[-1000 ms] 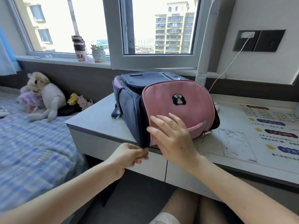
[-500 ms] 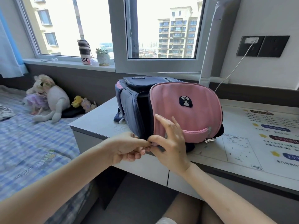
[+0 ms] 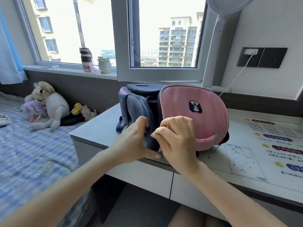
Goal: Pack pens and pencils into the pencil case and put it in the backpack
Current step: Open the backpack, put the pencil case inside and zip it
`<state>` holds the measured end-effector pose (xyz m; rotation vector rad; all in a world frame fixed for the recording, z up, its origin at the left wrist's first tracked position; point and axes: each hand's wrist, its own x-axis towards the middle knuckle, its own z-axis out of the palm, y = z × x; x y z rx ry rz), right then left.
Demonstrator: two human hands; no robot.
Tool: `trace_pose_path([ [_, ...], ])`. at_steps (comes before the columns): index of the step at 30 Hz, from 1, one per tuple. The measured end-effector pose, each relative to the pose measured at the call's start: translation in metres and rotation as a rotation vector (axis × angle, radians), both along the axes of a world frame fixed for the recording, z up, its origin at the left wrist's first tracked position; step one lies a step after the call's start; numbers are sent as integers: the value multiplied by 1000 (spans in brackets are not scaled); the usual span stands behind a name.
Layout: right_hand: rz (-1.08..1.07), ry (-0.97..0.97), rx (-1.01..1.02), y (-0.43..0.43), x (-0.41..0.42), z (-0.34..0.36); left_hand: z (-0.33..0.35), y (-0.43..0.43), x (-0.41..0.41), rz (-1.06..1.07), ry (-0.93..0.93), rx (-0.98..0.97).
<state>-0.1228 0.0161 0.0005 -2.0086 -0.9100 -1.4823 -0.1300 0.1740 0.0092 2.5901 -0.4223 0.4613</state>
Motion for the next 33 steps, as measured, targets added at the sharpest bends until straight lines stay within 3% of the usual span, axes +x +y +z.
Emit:
trace_pose_path([
  [5,-109,54,96,4,18,43,-3,-24,6,-22,-202,-167],
  [9,-196,406,200,17,55,78,-8,-25,5,-49,-162,-65],
  [13,-359,617,188,24,99,93,-21,-11,2,-106,-8,34],
  [16,-340,679,146,26,110,95,-11,8,2,-198,188,-212],
  [17,-297,652,91,30,109,94,-4,12,5,-204,162,-320],
  [19,-236,556,-34,36,104,93,14,12,18,-67,-73,-402],
  [21,-260,488,-95,38,105,95,31,1,37,111,-327,-255],
  [22,-276,498,-80,35,109,97,36,-7,48,149,-343,-193],
  [26,-344,593,25,16,139,102,39,-31,81,102,-74,-139],
  [33,-640,758,272,-78,185,83,20,-20,87,154,-145,-75],
])
